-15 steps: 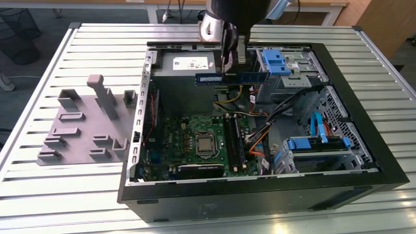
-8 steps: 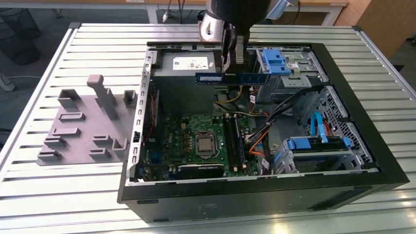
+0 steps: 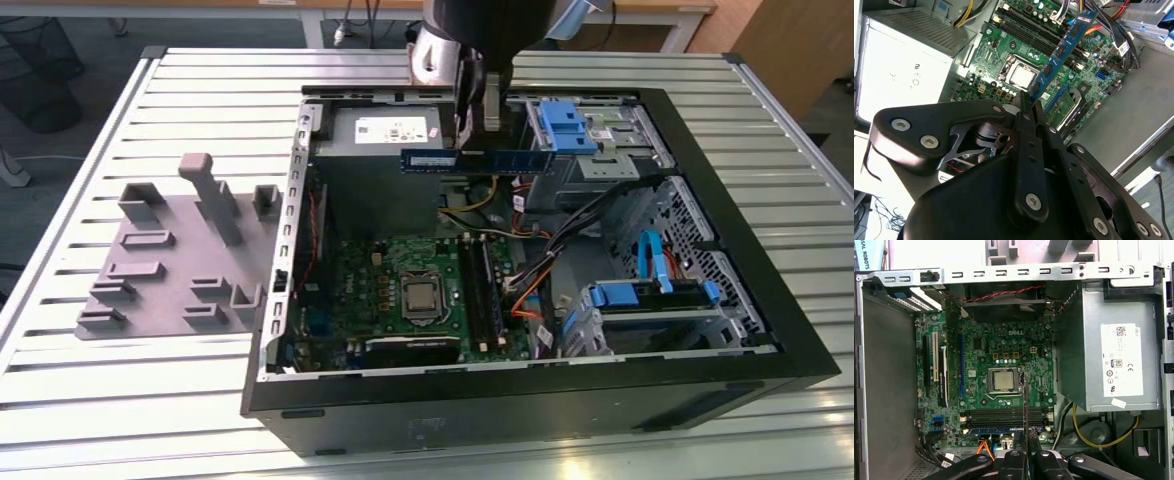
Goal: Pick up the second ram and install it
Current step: 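Insert the second ram into the second slot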
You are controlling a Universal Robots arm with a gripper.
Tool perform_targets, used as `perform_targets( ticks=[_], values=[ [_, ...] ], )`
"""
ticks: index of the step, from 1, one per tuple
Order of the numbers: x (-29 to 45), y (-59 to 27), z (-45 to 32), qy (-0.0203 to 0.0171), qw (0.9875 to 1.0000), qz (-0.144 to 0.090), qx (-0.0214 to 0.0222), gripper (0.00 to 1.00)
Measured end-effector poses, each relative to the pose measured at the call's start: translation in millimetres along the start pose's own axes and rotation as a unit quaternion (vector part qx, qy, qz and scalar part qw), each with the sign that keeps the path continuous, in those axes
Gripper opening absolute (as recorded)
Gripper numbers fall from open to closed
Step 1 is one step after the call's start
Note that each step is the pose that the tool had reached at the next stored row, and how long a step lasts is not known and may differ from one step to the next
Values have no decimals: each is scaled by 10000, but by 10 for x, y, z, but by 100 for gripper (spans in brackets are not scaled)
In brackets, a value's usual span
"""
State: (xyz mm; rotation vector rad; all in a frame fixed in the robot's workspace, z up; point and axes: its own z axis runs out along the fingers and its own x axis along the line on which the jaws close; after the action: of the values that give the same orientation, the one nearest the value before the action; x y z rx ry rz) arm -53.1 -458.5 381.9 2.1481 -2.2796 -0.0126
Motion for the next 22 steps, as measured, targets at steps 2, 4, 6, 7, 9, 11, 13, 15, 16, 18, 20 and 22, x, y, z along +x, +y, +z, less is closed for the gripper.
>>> perform_targets(
  ticks=[2, 4, 6, 7, 9, 11, 13, 15, 16, 18, 20, 22],
  values=[
    [0, 0, 0, 1, 10000, 9, 0, 14],
    [0, 0, 0, 0, 10000, 95, -1, 14],
    [0, 0, 1, -2, 9997, 248, -1, 14],
    [0, 0, 3, -3, 9994, 332, -1, 14],
    [0, 0, 6, -5, 9987, 516, -1, 14],
    [0, 0, 10, -8, 9976, 696, -1, 14],
    [0, 0, 13, -10, 9962, 875, -1, 14],
    [-1, 0, 17, -13, 9943, 1062, -1, 14],
    [0, 0, 19, -13, 9933, 1152, -2, 14],
    [0, 0, 22, -16, 9911, 1330, -2, 14],
    [0, 0, 25, -18, 9886, 1508, -2, 14],
    [0, 0, 29, -20, 9857, 1685, -2, 14]
  ],
)
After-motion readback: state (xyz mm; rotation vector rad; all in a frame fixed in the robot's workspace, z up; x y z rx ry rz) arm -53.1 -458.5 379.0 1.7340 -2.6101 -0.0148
